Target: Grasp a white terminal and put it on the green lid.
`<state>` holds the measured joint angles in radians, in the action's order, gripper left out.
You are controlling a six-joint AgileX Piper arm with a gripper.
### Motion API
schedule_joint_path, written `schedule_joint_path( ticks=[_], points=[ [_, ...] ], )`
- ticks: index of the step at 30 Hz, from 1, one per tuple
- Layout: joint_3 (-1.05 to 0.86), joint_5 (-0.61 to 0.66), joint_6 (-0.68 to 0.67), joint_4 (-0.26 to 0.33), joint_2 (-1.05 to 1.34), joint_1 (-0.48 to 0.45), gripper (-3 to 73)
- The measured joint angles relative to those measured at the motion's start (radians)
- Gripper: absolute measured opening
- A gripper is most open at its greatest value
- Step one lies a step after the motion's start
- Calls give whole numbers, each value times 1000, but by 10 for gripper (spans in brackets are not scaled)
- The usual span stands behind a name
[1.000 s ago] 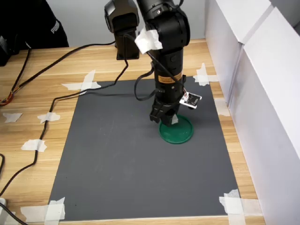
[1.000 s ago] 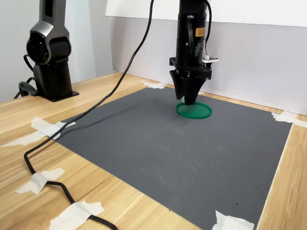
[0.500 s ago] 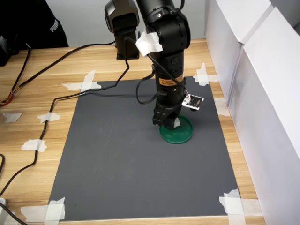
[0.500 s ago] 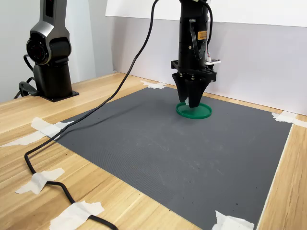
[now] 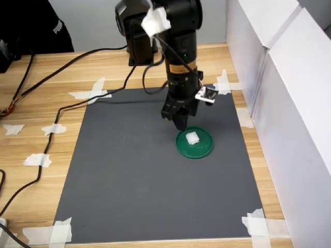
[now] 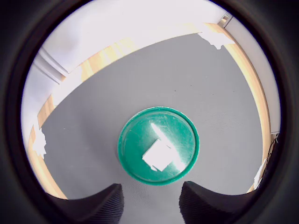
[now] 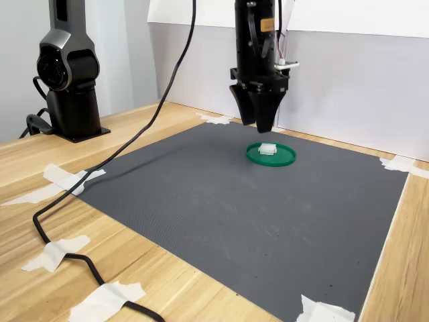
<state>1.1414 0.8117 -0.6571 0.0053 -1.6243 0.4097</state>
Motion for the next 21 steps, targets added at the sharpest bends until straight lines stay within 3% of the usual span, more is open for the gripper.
schedule_joint_path(
  ticks=[4, 7, 9, 11, 16, 21],
  points=[
    [-53, -48, 15, 52, 126, -36, 300],
    [-91, -104, 16, 111, 233, -109, 121],
    [-113, -137, 16, 143, 296, -160, 41],
    [-130, -169, 21, 164, 363, -212, 2],
    [-177, -235, 126, 177, 517, -300, -14],
    [-285, -302, 402, 122, 698, -331, -16]
  ],
)
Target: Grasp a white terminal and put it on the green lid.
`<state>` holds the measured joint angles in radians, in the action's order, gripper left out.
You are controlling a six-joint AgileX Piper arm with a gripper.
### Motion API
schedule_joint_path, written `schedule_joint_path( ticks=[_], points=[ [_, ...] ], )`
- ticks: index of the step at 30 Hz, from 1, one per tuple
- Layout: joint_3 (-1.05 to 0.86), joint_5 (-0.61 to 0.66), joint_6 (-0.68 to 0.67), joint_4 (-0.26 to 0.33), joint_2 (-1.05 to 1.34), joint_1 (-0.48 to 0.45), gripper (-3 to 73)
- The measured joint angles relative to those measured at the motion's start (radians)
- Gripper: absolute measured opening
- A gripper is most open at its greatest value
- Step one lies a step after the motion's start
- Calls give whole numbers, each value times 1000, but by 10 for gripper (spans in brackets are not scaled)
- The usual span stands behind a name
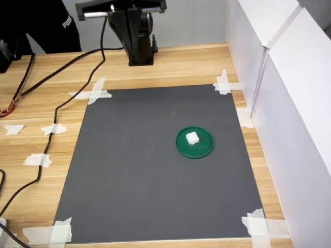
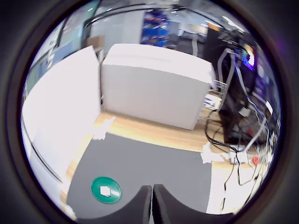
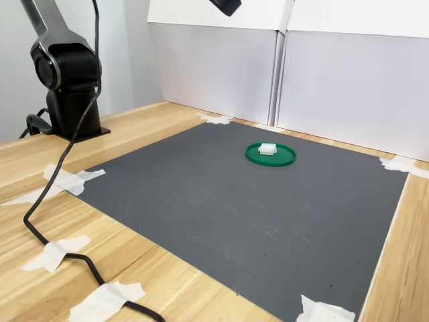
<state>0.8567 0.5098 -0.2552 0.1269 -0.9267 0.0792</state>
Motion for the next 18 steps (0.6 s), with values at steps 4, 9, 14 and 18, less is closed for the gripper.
schedule_joint_path(
  ticks=[4, 9, 14, 18],
  points=[
    [-122, -56, 200, -84, 152, -1, -16],
    [-285, -81, 243, -106, 320, -1, -16],
    [-419, -27, 246, -87, 468, -1, -16],
    [-497, 45, 246, -85, 592, -1, -16]
  ],
)
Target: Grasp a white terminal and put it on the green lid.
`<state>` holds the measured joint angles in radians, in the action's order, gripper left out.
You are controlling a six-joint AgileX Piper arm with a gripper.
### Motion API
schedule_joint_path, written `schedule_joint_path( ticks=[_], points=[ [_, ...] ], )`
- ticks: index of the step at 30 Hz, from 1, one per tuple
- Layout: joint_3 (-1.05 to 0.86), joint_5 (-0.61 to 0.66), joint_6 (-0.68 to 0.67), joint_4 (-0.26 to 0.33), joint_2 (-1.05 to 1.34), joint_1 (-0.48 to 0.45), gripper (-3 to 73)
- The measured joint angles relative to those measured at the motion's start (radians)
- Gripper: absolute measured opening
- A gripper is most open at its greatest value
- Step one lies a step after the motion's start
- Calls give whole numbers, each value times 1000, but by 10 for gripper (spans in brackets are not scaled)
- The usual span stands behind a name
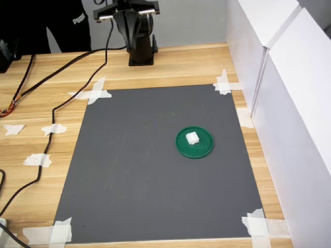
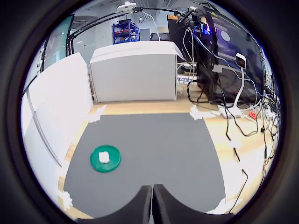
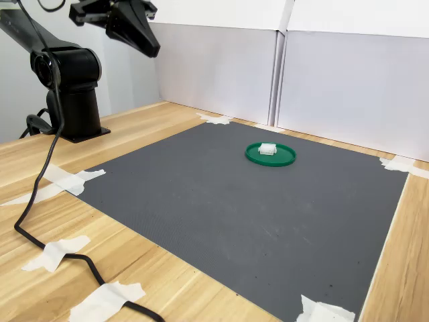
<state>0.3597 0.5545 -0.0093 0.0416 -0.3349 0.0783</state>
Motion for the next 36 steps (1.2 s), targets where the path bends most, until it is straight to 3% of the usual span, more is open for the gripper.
schedule_joint_path(
  ticks=[15, 24, 36],
  points=[
    [-126, 1, 1, 0, 139, 0, -16],
    [-165, -1, 2, 0, 342, 0, -16],
    [-165, 4, 4, 0, 347, 0, -16]
  ],
)
